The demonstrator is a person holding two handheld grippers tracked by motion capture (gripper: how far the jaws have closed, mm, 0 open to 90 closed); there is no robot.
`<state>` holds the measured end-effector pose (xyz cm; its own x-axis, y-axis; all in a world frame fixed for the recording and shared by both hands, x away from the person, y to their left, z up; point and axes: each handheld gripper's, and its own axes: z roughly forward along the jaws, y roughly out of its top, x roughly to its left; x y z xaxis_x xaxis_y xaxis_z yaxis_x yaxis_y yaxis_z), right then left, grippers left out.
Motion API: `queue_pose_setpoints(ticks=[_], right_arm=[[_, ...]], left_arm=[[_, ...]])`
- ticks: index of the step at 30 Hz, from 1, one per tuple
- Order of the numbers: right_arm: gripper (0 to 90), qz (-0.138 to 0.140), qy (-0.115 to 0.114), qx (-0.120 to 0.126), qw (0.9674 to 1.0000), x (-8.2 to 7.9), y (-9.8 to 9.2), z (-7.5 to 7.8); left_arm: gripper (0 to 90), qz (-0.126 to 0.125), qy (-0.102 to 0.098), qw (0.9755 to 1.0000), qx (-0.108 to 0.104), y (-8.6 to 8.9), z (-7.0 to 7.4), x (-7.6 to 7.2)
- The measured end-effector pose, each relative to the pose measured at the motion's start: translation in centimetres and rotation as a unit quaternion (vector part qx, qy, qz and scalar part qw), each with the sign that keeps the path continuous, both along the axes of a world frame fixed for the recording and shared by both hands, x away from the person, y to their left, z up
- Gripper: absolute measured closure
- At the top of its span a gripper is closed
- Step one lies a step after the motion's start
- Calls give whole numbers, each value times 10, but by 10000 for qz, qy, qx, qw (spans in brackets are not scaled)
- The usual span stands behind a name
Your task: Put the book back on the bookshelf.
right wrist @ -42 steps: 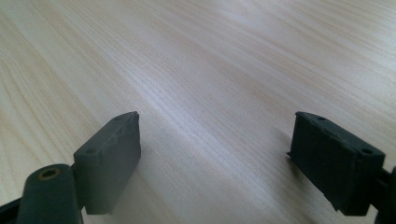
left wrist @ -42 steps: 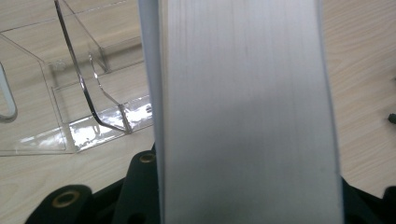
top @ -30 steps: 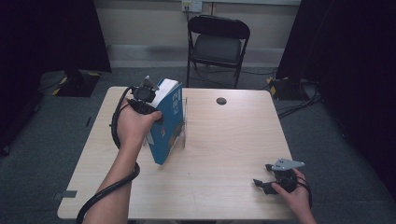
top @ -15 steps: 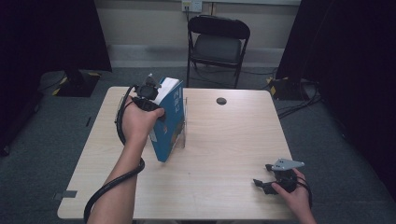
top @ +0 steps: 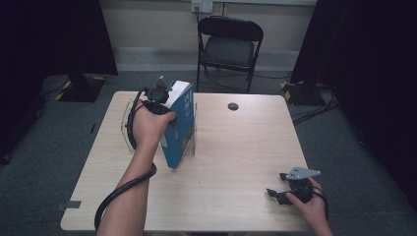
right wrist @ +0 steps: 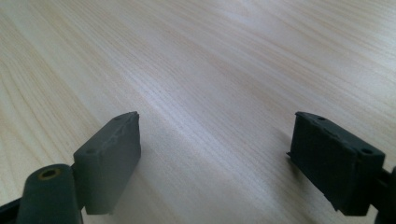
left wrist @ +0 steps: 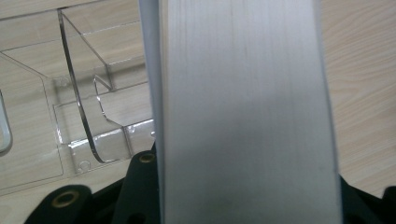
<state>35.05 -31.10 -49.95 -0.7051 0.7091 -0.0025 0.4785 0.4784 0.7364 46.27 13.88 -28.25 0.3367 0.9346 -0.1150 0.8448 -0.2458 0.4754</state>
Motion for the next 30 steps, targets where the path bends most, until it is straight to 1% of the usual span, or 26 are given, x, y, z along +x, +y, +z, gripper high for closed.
queue_pose_setpoints(ticks=[2,4,5,8,13,14,16,17,18,20,23,25,30], right_arm=[[158,-1,-5,6,10000,0,0,0],[158,0,-2,-1,10000,0,0,0],[158,0,0,0,10000,0,0,0],[158,1,-2,-2,10000,0,0,0],[158,3,-1,2,10000,0,0,0],[158,0,-3,-2,10000,0,0,0],[158,1,-3,-3,10000,0,0,0],[158,0,-2,-1,10000,0,0,0],[158,2,-2,-1,10000,0,0,0],[158,1,-1,-1,10000,0,0,0],[158,-1,-1,-1,10000,0,0,0],[158,2,-3,-2,10000,0,0,0],[157,-2,0,0,10000,0,0,0]], left_arm=[[619,51,4,10000,-12,0,0,0],[620,27,12,10000,-26,1,-1,2],[619,63,12,10000,-34,0,-2,2],[619,26,-3,10000,2,-1,-3,3],[619,82,0,10000,-54,-1,-5,5],[619,68,-1,10000,-28,-1,-5,6],[619,91,6,9999,-46,-2,-5,7],[619,27,1,10000,-16,-2,-5,8],[619,68,-11,10000,-28,-3,-5,8],[619,59,-38,10000,8,-4,-6,9],[620,109,-19,9999,-22,-5,-8,11],[619,95,-6,10000,-29,-4,-8,12],[620,138,-32,9999,-57,-5,-11,14]])
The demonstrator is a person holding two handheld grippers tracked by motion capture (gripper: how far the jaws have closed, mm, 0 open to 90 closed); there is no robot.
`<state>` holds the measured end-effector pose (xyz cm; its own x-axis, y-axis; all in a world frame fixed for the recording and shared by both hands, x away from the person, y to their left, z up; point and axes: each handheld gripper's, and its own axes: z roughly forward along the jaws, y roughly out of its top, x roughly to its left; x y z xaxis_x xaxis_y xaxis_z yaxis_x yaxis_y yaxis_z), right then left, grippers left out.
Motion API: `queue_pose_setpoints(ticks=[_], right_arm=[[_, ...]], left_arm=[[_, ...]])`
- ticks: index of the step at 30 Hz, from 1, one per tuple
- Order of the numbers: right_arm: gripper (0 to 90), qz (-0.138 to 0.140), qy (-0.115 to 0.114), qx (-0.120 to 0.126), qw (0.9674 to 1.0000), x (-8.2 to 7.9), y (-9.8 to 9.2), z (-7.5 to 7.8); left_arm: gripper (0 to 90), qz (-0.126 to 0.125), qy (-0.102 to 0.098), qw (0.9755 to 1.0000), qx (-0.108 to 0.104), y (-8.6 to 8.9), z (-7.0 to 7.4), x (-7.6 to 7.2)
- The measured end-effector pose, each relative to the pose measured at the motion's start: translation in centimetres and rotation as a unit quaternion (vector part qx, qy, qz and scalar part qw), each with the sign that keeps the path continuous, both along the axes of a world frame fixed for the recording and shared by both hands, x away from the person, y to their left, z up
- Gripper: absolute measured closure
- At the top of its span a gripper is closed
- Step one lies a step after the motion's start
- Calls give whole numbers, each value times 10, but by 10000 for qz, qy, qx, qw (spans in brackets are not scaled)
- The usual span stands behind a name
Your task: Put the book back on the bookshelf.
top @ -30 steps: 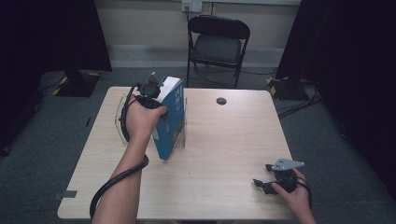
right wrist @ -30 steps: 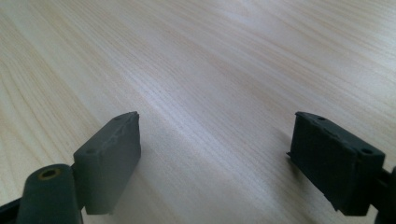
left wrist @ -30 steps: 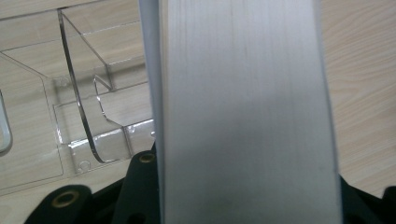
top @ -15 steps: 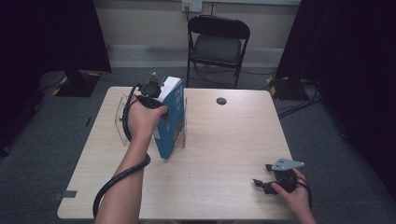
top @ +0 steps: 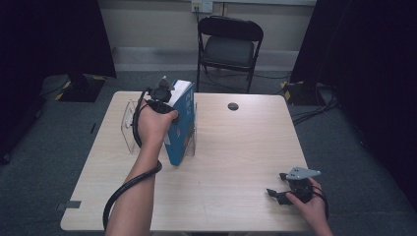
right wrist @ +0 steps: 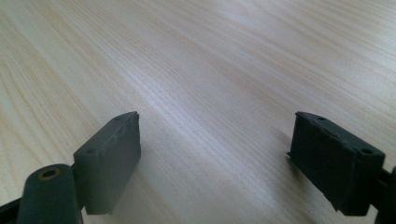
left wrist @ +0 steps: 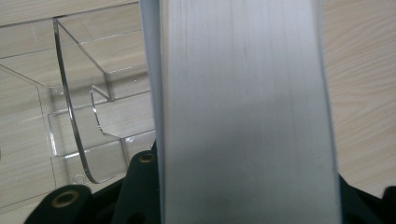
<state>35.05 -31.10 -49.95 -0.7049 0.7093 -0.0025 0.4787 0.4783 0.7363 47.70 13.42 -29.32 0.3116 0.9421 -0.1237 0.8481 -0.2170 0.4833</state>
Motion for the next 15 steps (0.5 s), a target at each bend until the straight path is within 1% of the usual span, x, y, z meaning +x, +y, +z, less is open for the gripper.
queue_pose_setpoints(ticks=[2,6,8,10,15], right_arm=[[158,-3,7,0,10000,0,0,0],[157,-3,8,2,10000,0,0,0],[158,-3,7,0,10000,0,0,0],[158,-3,8,2,10000,0,0,0],[157,-2,7,2,10000,0,0,0]], left_arm=[[619,45,-23,10000,-33,0,-1,1],[619,28,-52,10000,2,-2,-2,3],[619,63,-58,10000,19,-3,-2,3],[619,26,-56,10000,40,-4,-1,4],[619,36,-145,9999,39,-4,0,4]])
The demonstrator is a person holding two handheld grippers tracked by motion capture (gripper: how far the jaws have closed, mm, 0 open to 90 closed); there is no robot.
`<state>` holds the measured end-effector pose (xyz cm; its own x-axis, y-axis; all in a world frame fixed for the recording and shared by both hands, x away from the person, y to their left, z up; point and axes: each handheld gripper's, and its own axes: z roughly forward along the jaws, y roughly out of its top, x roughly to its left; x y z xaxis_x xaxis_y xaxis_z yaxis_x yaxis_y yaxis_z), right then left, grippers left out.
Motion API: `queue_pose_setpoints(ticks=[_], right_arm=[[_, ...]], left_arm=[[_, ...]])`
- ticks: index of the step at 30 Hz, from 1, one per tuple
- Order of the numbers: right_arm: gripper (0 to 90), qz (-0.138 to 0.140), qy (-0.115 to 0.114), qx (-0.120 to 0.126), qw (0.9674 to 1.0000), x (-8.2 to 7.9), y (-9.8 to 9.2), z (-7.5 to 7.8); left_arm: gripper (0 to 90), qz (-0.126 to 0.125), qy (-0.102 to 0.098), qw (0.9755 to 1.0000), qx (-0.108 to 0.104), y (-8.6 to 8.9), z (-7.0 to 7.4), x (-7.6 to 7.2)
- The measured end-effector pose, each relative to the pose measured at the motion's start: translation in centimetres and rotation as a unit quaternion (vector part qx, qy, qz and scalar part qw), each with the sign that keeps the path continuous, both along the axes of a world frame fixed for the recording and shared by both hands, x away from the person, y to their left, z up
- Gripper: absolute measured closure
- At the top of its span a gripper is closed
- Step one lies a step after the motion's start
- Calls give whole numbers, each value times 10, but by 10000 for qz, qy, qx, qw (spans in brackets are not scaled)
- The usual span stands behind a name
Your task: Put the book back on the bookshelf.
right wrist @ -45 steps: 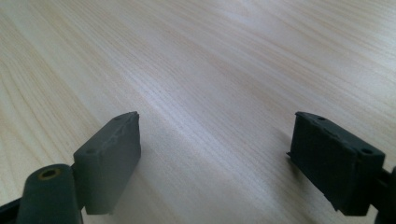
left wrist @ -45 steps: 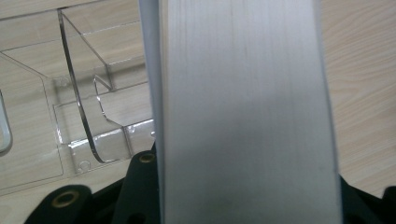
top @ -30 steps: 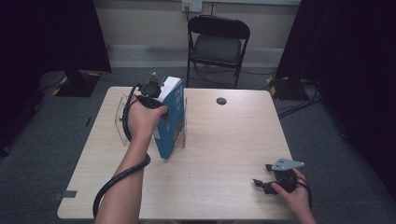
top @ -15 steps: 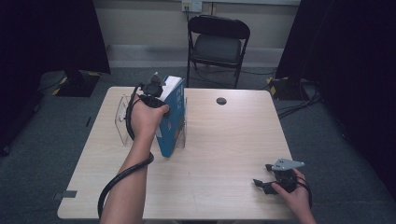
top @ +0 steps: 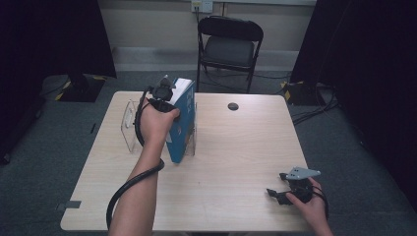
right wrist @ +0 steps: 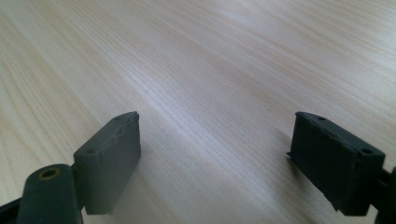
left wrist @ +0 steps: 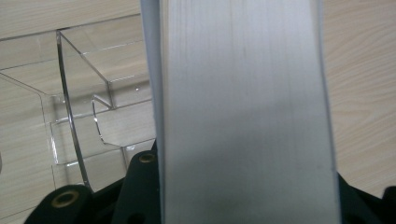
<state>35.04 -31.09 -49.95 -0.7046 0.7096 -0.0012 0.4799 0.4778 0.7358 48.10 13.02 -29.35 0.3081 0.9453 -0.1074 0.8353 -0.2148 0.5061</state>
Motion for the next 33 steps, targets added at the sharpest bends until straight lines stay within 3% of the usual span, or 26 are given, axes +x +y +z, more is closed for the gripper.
queue_pose_setpoints(ticks=[14,25,33], right_arm=[[158,14,-10,3,10000,0,0,0],[158,26,-1,14,10000,-1,0,0],[158,19,-4,15,10000,-1,0,0]], left_arm=[[616,-83,-107,9999,32,-2,-7,3],[600,-165,-327,9993,-41,0,-8,1],[536,-132,-430,9983,-357,5,-6,-2]])
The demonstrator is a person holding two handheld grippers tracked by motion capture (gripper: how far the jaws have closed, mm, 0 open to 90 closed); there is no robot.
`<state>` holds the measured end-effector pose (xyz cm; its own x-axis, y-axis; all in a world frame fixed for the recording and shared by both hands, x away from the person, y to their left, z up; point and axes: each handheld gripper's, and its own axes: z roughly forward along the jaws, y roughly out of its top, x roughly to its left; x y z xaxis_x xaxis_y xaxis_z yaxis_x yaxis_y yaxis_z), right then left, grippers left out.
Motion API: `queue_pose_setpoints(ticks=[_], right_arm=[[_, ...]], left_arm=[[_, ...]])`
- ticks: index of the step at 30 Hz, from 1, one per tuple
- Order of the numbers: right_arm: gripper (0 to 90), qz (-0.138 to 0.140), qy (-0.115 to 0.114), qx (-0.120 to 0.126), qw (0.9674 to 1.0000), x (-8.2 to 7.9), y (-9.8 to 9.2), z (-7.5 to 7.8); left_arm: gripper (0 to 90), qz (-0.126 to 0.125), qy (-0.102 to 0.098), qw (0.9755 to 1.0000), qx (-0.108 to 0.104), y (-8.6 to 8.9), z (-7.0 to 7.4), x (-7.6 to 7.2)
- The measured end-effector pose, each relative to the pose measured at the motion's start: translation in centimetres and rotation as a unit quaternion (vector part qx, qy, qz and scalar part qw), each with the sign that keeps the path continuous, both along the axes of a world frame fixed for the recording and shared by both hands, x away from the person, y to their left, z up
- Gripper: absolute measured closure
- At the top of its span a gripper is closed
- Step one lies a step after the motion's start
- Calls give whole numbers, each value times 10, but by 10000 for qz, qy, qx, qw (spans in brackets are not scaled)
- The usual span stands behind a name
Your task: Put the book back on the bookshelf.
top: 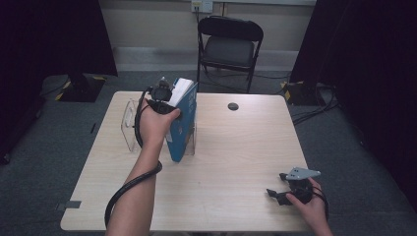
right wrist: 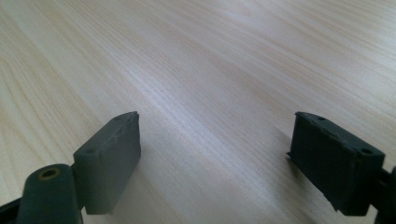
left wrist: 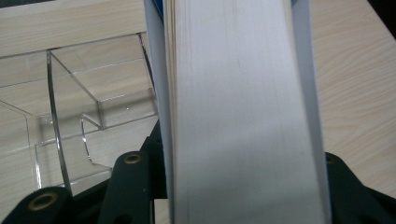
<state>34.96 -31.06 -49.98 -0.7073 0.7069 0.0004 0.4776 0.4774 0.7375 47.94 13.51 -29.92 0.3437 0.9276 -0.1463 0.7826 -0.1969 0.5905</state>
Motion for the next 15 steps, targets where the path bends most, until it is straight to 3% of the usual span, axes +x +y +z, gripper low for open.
queue_pose_setpoints(ticks=[15], right_arm=[[158,-4,3,-2,10000,0,0,0]], left_arm=[[433,-73,-89,9994,-321,14,2,-10]])
